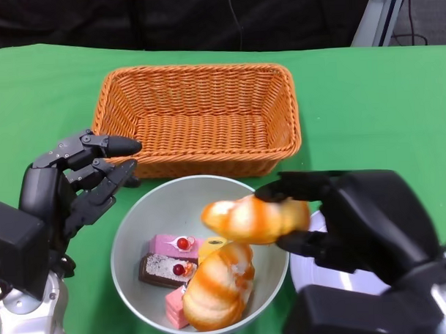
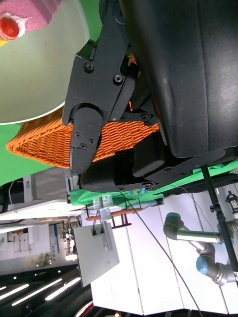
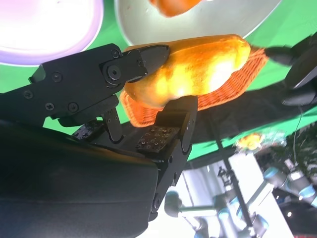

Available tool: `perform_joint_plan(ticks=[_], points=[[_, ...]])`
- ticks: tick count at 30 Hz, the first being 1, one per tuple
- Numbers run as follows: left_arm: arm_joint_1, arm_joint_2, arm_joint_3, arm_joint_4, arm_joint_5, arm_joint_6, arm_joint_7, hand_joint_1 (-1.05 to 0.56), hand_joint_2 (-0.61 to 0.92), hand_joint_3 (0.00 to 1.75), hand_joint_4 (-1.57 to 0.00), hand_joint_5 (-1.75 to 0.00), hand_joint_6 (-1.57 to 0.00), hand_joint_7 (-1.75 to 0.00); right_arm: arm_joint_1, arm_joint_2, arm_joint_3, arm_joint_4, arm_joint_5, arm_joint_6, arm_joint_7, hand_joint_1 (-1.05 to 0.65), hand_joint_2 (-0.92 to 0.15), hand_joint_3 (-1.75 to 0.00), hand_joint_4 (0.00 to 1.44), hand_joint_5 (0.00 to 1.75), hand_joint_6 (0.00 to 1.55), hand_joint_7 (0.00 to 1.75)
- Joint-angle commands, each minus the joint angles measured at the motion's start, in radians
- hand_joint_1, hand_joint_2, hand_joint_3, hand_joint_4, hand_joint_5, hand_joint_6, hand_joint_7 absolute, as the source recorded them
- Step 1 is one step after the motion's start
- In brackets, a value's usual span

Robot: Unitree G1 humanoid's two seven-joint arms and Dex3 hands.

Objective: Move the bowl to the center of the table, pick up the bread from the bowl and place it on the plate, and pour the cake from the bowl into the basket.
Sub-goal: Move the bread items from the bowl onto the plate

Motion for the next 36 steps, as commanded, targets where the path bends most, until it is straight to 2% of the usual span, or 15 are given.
perform_joint_plan(ticks=[1,8,13,16,20,22,24,26,31,32,35,36], points=[[0.0,0.013,0.011,0.009,-0.022,-0.012,-0.012,-0.38,0.92,0.18,-0.75,-1.21,-0.89,-0.67,0.057,-0.026,-0.063,-0.061,0.024,-0.034,-0.028,-0.22,-0.92,-0.13,0.72,1.71,0.89,0.91],[0.0,0.022,0.013,0.017,-0.005,-0.023,0.004,-0.39,0.92,0.18,-0.76,-1.21,-0.9,-0.67,0.165,-0.053,-0.18,-0.112,0.074,-0.117,-0.07,-0.18,-0.92,-0.13,0.77,1.63,0.89,0.89],[-0.005,0.027,0.017,0.03,-0.017,-0.03,-0.009,-0.38,0.92,0.18,-0.77,-1.21,-0.9,-0.67,0.214,-0.061,-0.245,-0.083,0.099,-0.192,-0.142,-0.17,-0.89,-0.13,0.81,1.59,0.93,0.83],[-0.011,0.031,0.022,0.043,-0.033,-0.034,-0.023,-0.39,0.92,0.17,-0.77,-1.21,-0.89,-0.67,0.262,-0.091,-0.301,-0.03,0.103,-0.265,-0.216,-0.17,-0.88,-0.15,0.74,1.69,0.84,1.02],[-0.016,0.035,0.024,0.054,-0.041,-0.042,-0.032,-0.38,0.92,0.17,-0.77,-1.22,-0.89,-0.67,0.293,-0.12,-0.333,0.051,0.087,-0.35,-0.31,-0.15,-0.86,-0.13,0.77,1.65,0.88,0.96],[-0.018,0.037,0.025,0.058,-0.045,-0.046,-0.035,-0.38,0.92,0.17,-0.76,-1.22,-0.89,-0.67,0.298,-0.134,-0.339,0.093,0.065,-0.383,-0.356,-0.15,-0.86,-0.12,0.74,1.72,0.82,1.13],[-0.017,0.04,0.024,0.058,-0.04,-0.051,-0.034,-0.38,0.92,0.18,-0.76,-1.22,-0.89,-0.67,0.296,-0.158,-0.33,0.158,-0.016,-0.409,-0.437,-0.17,-0.85,-0.1,0.74,1.74,0.75,1.3],[-0.016,0.038,0.025,0.055,-0.044,-0.049,-0.038,-0.38,0.92,0.19,-0.76,-1.22,-0.89,-0.67,0.296,-0.172,-0.319,0.204,-0.064,-0.419,-0.478,-0.19,-0.85,-0.08,0.72,1.75,0.69,1.39],[-0.014,0.036,0.023,0.051,-0.036,-0.052,-0.029,-0.39,0.92,0.18,-0.75,-1.22,-0.89,-0.67,0.285,-0.186,-0.308,0.274,-0.08,-0.434,-0.515,-0.22,-0.86,-0.05,0.7,1.75,0.68,1.38],[-0.012,0.036,0.023,0.048,-0.038,-0.047,-0.029,-0.39,0.92,0.18,-0.75,-1.21,-0.89,-0.67,0.278,-0.195,-0.304,0.307,-0.084,-0.44,-0.524,-0.22,-0.87,-0.03,0.7,1.73,0.72,1.26],[-0.011,0.037,0.023,0.046,-0.038,-0.049,-0.03,-0.38,0.92,0.17,-0.75,-1.22,-0.88,-0.67,0.266,-0.202,-0.289,0.367,-0.082,-0.437,-0.529,-0.25,-0.9,-0.03,0.69,1.7,0.75,1.14],[-0.011,0.037,0.024,0.048,-0.036,-0.053,-0.029,-0.38,0.92,0.17,-0.75,-1.21,-0.88,-0.67,0.263,-0.202,-0.285,0.378,-0.081,-0.435,-0.53,-0.25,-0.9,-0.02,0.71,1.67,0.82,0.97]])
